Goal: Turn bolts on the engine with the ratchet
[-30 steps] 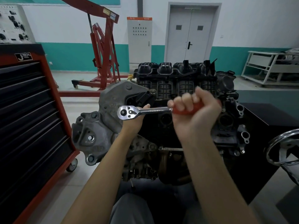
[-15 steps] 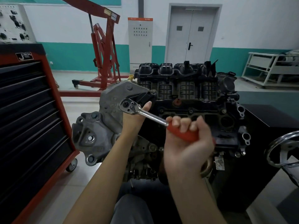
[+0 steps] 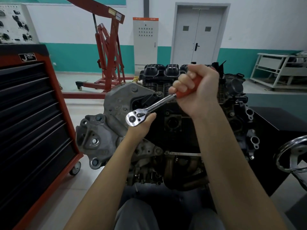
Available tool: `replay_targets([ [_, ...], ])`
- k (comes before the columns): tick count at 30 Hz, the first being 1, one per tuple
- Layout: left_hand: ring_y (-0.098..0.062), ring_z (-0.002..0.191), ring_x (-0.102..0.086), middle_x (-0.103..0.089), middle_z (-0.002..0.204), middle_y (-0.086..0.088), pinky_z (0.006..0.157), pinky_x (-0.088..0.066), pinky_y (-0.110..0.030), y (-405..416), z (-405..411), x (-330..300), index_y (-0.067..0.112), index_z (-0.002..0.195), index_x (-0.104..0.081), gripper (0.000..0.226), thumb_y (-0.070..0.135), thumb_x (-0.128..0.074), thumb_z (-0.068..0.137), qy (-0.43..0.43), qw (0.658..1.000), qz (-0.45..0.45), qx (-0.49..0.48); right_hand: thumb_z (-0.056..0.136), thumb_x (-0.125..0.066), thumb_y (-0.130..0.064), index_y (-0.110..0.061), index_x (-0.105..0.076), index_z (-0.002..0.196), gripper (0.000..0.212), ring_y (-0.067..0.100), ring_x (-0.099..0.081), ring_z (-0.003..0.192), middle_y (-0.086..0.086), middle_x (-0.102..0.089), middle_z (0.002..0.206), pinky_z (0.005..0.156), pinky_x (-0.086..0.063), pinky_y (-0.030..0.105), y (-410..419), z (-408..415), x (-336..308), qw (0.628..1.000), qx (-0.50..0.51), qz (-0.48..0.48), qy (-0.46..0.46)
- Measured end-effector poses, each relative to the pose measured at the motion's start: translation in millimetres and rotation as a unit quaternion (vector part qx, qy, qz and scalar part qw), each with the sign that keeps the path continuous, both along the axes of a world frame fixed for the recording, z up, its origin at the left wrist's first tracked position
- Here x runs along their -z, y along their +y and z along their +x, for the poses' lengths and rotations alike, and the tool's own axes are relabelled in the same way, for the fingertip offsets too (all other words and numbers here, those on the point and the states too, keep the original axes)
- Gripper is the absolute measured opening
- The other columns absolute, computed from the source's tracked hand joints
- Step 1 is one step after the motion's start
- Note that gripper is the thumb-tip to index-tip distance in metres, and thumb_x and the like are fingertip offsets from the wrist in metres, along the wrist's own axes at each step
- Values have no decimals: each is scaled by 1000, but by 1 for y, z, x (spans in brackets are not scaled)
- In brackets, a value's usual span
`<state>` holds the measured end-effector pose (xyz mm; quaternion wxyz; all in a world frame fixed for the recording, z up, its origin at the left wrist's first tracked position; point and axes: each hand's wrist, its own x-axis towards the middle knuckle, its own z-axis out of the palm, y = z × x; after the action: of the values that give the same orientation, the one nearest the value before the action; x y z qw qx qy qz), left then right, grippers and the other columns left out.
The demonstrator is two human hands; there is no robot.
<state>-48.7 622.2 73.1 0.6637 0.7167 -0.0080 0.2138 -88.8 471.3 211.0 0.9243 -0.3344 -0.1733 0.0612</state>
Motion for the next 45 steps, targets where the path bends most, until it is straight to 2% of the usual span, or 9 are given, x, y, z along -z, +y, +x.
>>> replay_targets([
  [3,3,48,-42,-43,48,19,56,-37,-13,-2,-1,0,34,43,-51,35,40,-62,75,-2,1000,-10,-10,87,-44,-11,-16,-39,50,37,14,-32,38,-3,-31,41,47,-41,22,-1,-4,4,1000,-5,2,1],
  [7,0,44,-36,-39,44,16,52,-32,-16,-3,-1,-6,30,40,-45,55,13,-66,88,-94,995,-9,-34,84,-46,-12,-19,-41,50,35,15,-36,41,-3,-33,44,52,-44,25,2,-39,50,985,88,144,28],
  [12,-12,44,-21,-24,47,4,47,-21,-24,-10,-9,-15,25,46,-25,54,32,-64,83,-128,991,-23,-30,80,-48,-21,-18,-44,49,31,17,-46,51,0,-39,48,67,-49,34,17,-80,101,961,113,252,36],
  [20,2,40,-40,-44,40,15,48,-33,-11,-4,0,-1,22,46,-47,50,2,-61,90,-93,994,-24,-45,79,-44,-11,-18,-37,49,32,15,-30,40,-3,-28,41,48,-40,23,-2,-37,46,989,70,134,-2],
  [26,-2,44,-29,-32,45,17,45,-27,-15,-2,1,-1,31,43,-37,38,37,-57,74,-13,1000,9,-13,86,-43,-9,-16,-35,53,35,13,-27,36,-4,-27,40,45,-35,20,2,2,-7,1000,-7,-9,2],
  [32,2,44,-39,-42,43,17,51,-35,-10,-4,1,-4,19,55,-39,45,7,-61,92,-83,995,-34,-50,88,-45,-11,-18,-41,54,35,14,-35,41,-3,-33,44,50,-42,24,6,-38,50,984,97,149,22],
  [36,-7,42,-26,-27,49,0,46,-26,-17,-8,-6,-14,16,52,-29,53,14,-62,94,-134,990,-19,-41,77,-53,-21,-18,-47,49,29,17,-48,50,-1,-41,46,66,-51,33,20,-76,98,963,118,241,10],
  [41,-2,39,-25,-29,43,9,44,-23,-14,-5,-8,-9,4,50,-39,49,3,-56,95,-132,991,1,-15,82,-44,-15,-19,-41,47,36,16,-37,44,-2,-33,43,55,-45,29,12,-68,85,969,112,219,7],
  [45,3,44,-41,-45,44,17,50,-36,-11,-3,-3,-2,26,50,-50,47,5,-61,90,-76,996,-11,-39,76,-46,-11,-18,-36,50,29,15,-28,40,-3,-27,42,46,-38,24,-1,-34,42,990,75,122,6],
])
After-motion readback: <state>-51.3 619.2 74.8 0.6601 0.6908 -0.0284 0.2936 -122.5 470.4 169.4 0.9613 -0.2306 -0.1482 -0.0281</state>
